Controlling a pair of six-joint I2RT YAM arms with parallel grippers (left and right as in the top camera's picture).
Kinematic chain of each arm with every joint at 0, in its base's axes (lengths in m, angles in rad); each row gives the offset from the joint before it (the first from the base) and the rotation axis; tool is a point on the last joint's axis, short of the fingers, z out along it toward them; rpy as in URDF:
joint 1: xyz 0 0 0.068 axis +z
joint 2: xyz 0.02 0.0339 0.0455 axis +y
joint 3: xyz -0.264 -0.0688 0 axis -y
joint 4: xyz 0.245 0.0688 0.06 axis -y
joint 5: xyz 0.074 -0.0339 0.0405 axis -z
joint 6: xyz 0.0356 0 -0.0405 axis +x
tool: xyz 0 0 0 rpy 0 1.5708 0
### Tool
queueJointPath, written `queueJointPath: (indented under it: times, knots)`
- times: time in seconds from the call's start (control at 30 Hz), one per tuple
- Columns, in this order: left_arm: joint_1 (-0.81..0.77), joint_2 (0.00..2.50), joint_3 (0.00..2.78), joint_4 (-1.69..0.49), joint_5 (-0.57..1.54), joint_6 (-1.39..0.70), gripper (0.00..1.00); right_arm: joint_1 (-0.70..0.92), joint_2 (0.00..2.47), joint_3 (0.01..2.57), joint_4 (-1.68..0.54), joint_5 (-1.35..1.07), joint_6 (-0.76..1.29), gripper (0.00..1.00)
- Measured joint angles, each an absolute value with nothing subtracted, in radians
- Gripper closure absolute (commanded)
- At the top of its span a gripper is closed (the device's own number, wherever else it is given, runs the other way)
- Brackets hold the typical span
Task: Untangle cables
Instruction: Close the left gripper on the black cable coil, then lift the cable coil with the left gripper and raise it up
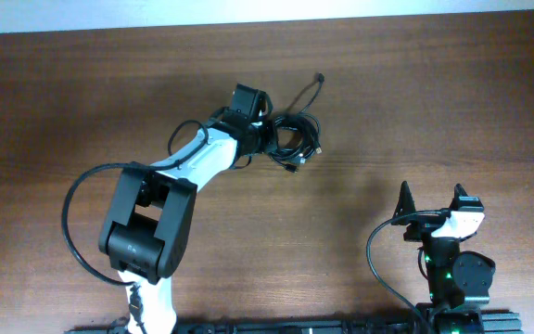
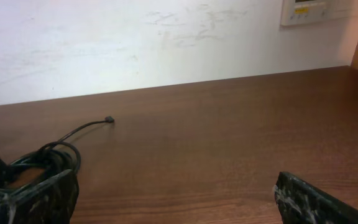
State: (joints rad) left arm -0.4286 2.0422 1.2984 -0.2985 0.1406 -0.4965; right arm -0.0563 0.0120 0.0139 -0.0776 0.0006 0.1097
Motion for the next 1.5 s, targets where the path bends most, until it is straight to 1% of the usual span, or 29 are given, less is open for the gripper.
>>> queueJointPath:
  times: [0.07,0.1,0.27,0.47,0.63,0.77,0.83,1.13,1.2,1.37,1.47,1.5]
  knots:
    - [-0.437,2.042,1.299,-0.284,0.135,-0.502,0.99,-0.056,0.012,0.014,-0.077,0.001,0.11,0.01]
    - [-0.44,2.042,1.3,-0.282,0.13,-0.503,1.0,-0.056,0.012,0.014,-0.077,0.001,0.11,0.01]
    - [-0.446,2.041,1.319,-0.327,0.078,-0.506,1.0,-0.056,0.012,0.014,-0.077,0.001,0.11,0.01]
    - [-0.423,1.978,1.322,-0.54,-0.002,-0.528,1.0,-0.056,0.012,0.014,-0.078,0.001,0.11,0.01]
    - [-0.375,1.909,1.318,-0.675,-0.031,-0.694,1.0,-0.056,0.012,0.014,-0.077,0.001,0.11,0.01]
    - [-0.353,1.858,1.318,-0.759,-0.042,-0.916,1.0,-0.056,0.012,0.014,-0.078,0.001,0.11,0.01]
    - [-0.353,1.855,1.318,-0.8,-0.042,-0.992,1.0,-0.056,0.012,0.014,-0.077,0.001,0.111,0.01]
    - [-0.357,1.855,1.316,-0.905,-0.039,-1.118,1.0,-0.056,0.012,0.014,-0.077,0.001,0.11,0.01]
    - [-0.357,1.855,1.316,-0.97,-0.021,-1.208,1.0,-0.056,0.012,0.014,-0.078,0.001,0.11,0.01]
    - [-0.357,1.855,1.314,-0.984,0.021,-1.409,1.0,-0.056,0.012,0.014,-0.077,0.001,0.11,0.01]
    - [-0.357,1.855,1.314,-0.984,0.064,-1.504,0.96,-0.056,0.012,0.014,-0.077,0.001,0.11,0.01]
    - [-0.357,1.855,1.314,-0.983,0.082,-1.528,0.89,-0.056,0.012,0.014,-0.078,0.001,0.11,0.01]
